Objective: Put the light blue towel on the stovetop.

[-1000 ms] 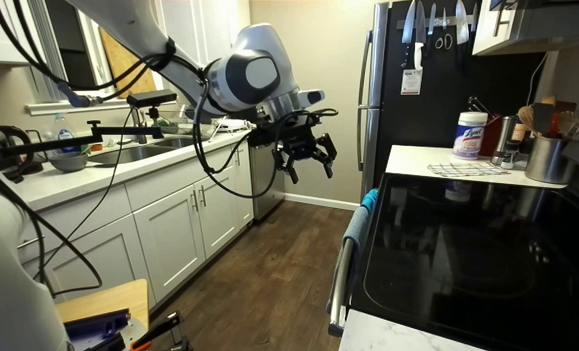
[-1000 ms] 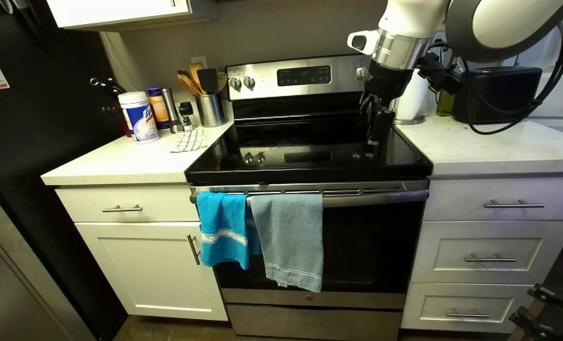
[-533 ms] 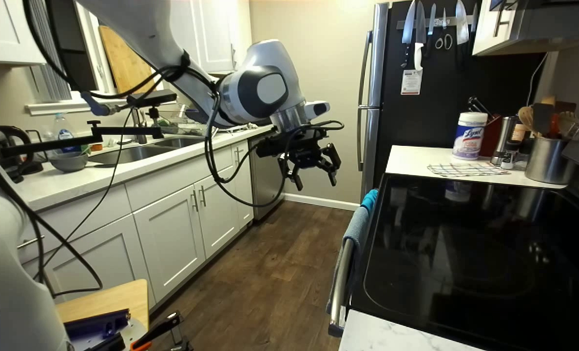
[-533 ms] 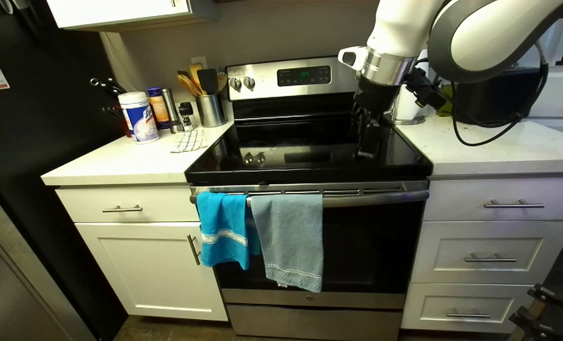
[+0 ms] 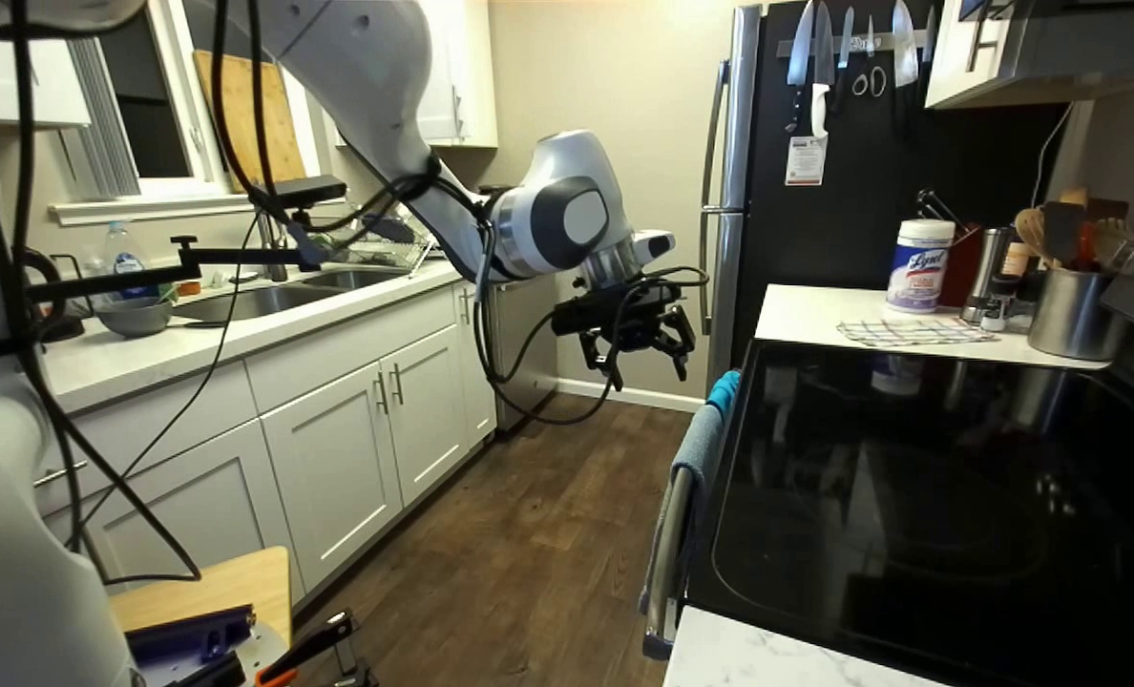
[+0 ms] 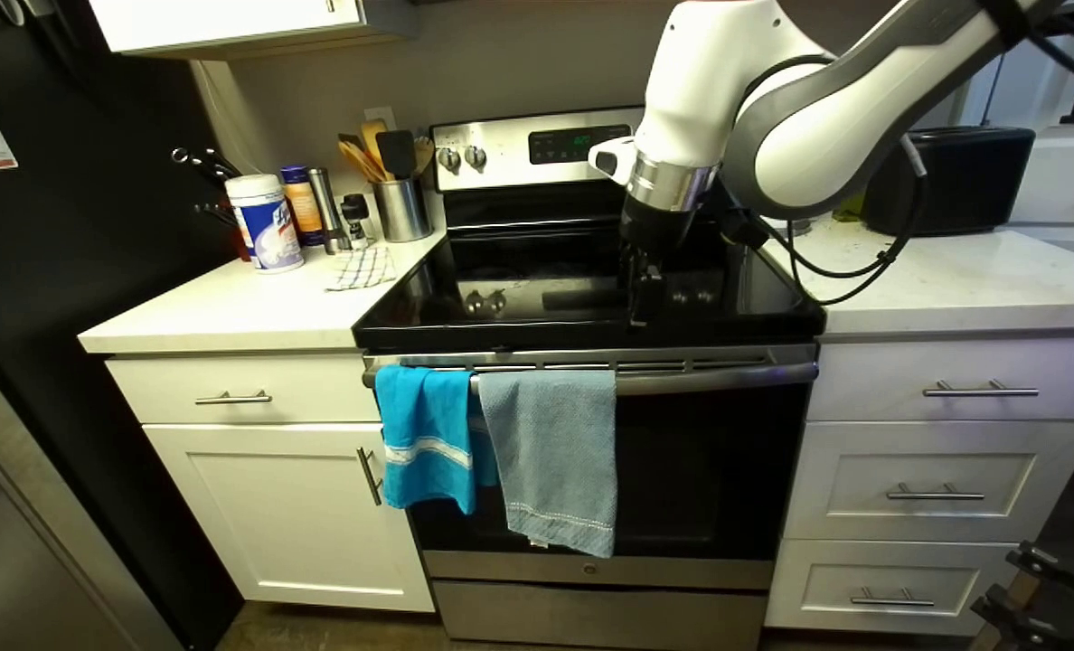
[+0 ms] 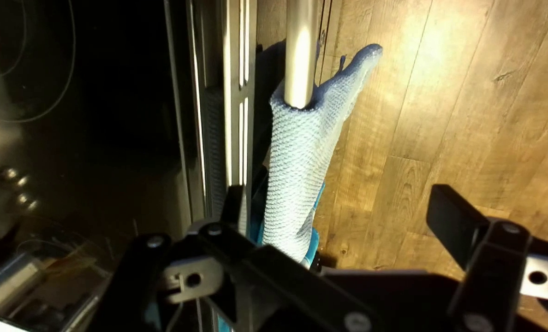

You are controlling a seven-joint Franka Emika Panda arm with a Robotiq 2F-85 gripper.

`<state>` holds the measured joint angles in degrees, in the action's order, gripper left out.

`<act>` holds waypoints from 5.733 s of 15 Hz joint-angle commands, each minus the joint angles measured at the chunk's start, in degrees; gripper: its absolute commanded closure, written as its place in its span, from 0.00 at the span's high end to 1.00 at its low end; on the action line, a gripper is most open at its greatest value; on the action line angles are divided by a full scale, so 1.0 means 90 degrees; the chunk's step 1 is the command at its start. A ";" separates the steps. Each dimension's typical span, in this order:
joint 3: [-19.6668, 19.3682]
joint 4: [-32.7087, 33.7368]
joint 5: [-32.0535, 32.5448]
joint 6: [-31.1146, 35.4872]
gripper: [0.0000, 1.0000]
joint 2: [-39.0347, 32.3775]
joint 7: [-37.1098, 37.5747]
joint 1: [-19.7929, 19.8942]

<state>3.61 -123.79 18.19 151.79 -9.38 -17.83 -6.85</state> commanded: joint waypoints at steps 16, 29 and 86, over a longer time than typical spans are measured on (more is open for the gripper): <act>-0.0032 0.2139 0.0543 0.0025 1.00 -0.2411 -0.0216 -0.0091; -0.0016 0.3007 0.0423 -0.0166 0.68 -0.3222 -0.0260 -0.0096; -0.0806 0.2131 -0.0163 -0.0648 0.02 -0.0125 -0.0156 0.1135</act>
<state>-3.13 -106.67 17.71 145.41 -7.90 -19.31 2.03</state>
